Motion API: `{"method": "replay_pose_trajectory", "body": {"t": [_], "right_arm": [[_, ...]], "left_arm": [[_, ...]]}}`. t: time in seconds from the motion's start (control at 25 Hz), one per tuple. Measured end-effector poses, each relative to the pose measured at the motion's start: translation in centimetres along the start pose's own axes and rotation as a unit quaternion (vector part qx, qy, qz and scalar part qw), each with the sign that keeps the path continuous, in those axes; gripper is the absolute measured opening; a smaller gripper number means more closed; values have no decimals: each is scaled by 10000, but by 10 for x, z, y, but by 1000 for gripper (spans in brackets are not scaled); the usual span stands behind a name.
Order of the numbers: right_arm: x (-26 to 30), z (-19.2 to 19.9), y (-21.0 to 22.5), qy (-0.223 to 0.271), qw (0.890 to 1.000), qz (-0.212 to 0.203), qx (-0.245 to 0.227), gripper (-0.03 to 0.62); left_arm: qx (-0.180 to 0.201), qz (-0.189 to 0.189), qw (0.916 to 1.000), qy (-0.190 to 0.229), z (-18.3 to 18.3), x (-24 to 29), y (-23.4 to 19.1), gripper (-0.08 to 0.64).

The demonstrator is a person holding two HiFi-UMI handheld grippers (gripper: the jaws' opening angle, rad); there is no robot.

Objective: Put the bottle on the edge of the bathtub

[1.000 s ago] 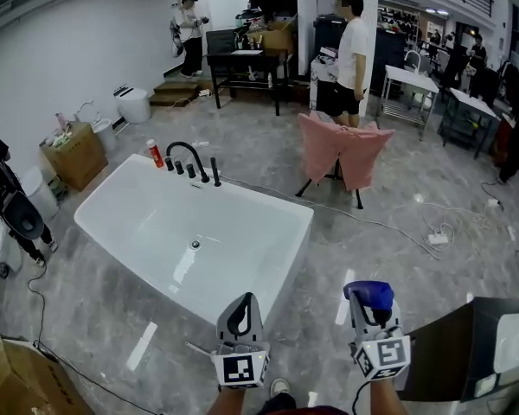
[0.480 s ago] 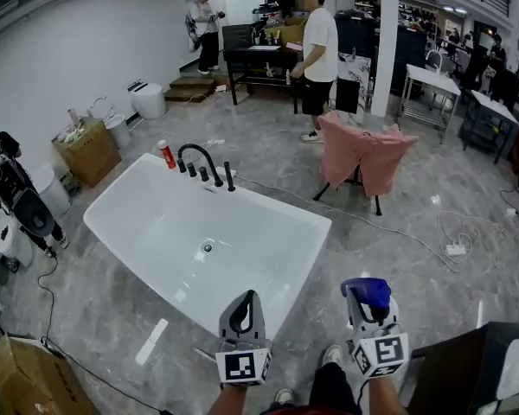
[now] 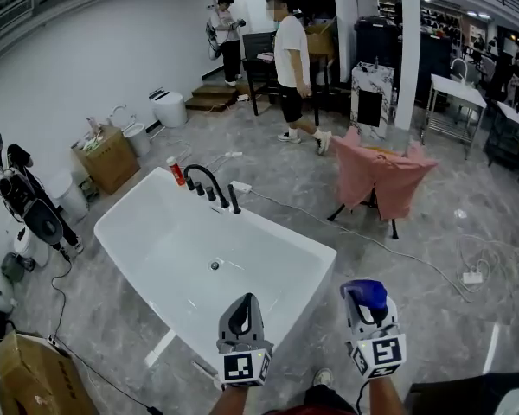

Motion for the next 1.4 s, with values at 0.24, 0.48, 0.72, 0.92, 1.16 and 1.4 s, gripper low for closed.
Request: {"method": "replay_pose_trajectory", "body": {"t": [0.24, 0.48, 0.72, 0.92, 1.16, 1.4], "right_arm": [[47, 5, 61, -11, 9996, -241, 126, 149], [80, 25, 102, -159, 9985, -475, 207, 149], [115, 47, 116, -343, 9973, -590, 274, 149], [147, 73, 118, -556, 9962, -594, 314, 149], [187, 102, 119, -855, 9942, -580, 315, 149], [239, 147, 108, -1161, 9910, -588, 311, 149]], "left_arm": [[87, -212, 9997, -58, 3, 63, 31, 5], [86, -421, 9990, -140, 16, 103, 55, 5], [29, -568, 9980, -274, 36, 134, 52, 5], [9, -573, 9976, -381, 61, 160, 41, 5], [-67, -561, 9969, -551, 94, 190, 23, 5], [-211, -458, 9969, -609, 140, 223, -5, 5]]}}
Point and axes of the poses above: the fingertips, and each gripper's own axes: x forward along the fingers, y to its right, z out of its underside, the point moved 1 cm from there along -x, backward along the fingers, and after that the axes turned 2 degrees about -z, right-handed, at the moved point
